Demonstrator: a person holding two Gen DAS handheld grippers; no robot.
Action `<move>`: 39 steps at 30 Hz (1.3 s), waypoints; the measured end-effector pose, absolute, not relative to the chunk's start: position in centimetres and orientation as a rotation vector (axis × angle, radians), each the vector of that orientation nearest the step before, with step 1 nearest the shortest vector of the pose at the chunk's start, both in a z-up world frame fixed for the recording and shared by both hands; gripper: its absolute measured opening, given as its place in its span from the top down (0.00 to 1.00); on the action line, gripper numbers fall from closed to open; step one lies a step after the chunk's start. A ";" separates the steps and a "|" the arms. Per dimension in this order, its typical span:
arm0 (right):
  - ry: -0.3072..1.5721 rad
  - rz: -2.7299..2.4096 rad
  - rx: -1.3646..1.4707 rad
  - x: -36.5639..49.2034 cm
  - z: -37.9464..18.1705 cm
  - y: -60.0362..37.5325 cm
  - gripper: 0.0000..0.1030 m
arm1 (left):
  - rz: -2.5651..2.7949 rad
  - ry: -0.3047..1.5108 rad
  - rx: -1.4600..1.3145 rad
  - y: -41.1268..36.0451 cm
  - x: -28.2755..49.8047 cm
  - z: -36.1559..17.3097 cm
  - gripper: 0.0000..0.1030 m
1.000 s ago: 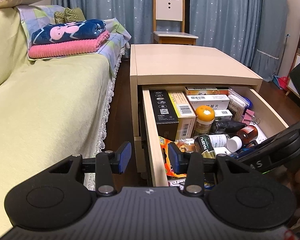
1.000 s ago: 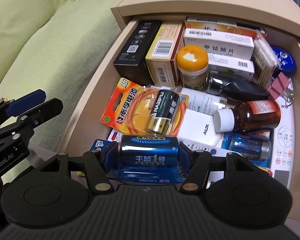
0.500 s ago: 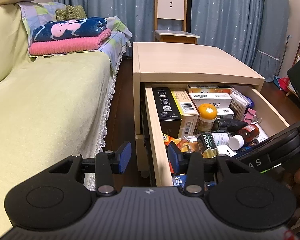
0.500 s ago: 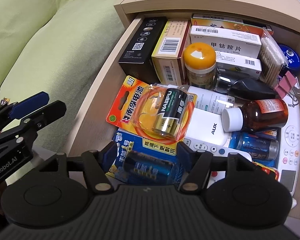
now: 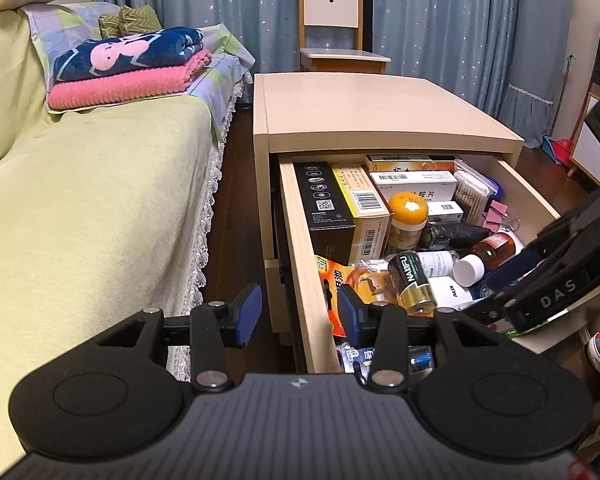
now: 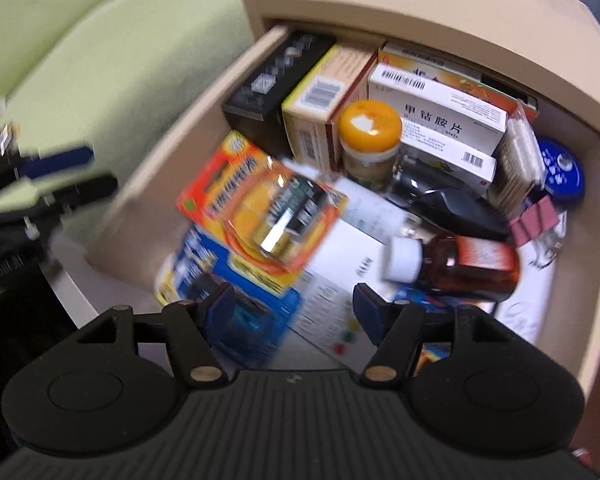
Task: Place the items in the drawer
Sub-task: 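Open the right gripper to drop the battery card into the drawer, then lift the open right gripper up and away from the drawer contents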
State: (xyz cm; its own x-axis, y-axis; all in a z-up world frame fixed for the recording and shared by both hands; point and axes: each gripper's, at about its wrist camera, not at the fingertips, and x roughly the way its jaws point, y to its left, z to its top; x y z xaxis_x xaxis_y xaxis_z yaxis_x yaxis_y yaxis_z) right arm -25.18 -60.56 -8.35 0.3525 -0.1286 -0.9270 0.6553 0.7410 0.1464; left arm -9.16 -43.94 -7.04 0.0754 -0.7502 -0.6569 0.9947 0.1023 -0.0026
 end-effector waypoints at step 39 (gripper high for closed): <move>1.355 -0.291 0.381 -21.2 -11.1 -62.4 0.33 | -1.469 0.604 0.672 -45.7 -10.1 -7.8 0.26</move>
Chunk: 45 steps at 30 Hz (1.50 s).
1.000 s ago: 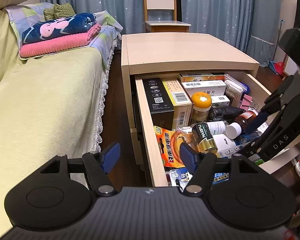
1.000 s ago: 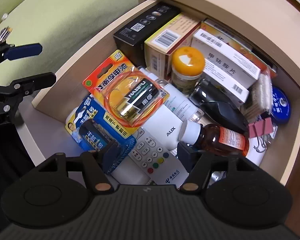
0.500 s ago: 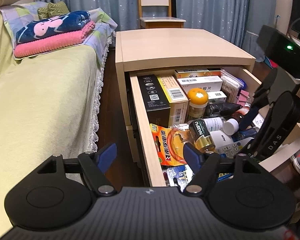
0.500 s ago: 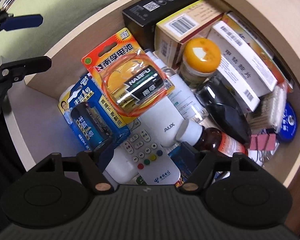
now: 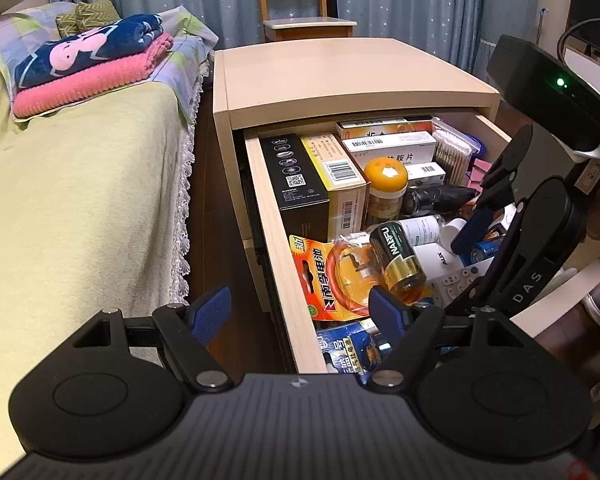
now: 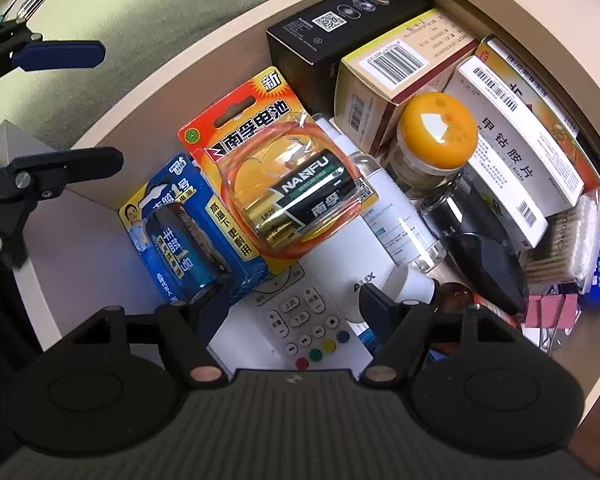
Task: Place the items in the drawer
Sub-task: 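Lift the open right gripper up and away from the drawer contents, then press the right gripper against the drawer front and push it inward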
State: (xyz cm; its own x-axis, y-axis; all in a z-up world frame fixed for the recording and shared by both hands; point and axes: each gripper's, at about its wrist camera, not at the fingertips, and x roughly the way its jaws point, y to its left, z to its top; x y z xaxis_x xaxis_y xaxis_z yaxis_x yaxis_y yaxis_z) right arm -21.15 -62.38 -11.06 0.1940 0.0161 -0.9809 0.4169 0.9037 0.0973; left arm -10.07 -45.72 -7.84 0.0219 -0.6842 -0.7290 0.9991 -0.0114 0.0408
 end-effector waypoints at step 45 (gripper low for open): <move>0.985 -0.623 0.581 -33.6 -3.6 -58.3 0.06 | -1.446 0.596 0.632 -42.5 -15.7 -4.8 0.16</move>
